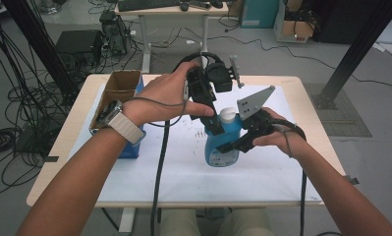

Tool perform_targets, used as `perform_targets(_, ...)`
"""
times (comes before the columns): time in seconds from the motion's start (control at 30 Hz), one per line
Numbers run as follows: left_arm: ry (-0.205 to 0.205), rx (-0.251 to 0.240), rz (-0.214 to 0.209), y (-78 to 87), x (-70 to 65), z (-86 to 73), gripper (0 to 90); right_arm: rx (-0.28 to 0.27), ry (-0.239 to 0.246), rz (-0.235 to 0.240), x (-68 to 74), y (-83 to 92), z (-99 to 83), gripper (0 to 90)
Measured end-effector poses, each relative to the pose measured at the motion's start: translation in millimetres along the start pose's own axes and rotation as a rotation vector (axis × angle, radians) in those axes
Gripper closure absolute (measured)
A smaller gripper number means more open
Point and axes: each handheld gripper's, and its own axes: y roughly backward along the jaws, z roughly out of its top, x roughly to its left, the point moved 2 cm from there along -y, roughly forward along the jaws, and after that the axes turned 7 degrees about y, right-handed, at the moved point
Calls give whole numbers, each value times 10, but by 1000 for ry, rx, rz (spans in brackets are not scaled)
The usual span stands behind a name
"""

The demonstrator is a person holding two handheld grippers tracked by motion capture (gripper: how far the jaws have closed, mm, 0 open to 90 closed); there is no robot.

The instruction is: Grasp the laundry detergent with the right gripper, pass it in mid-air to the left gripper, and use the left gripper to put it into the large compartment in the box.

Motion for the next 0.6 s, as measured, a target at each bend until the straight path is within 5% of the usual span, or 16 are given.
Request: perform_targets(0.6,-1,-6,1,-7,-1,-1,69,6,-7,-1,-6,-3,-7,436)
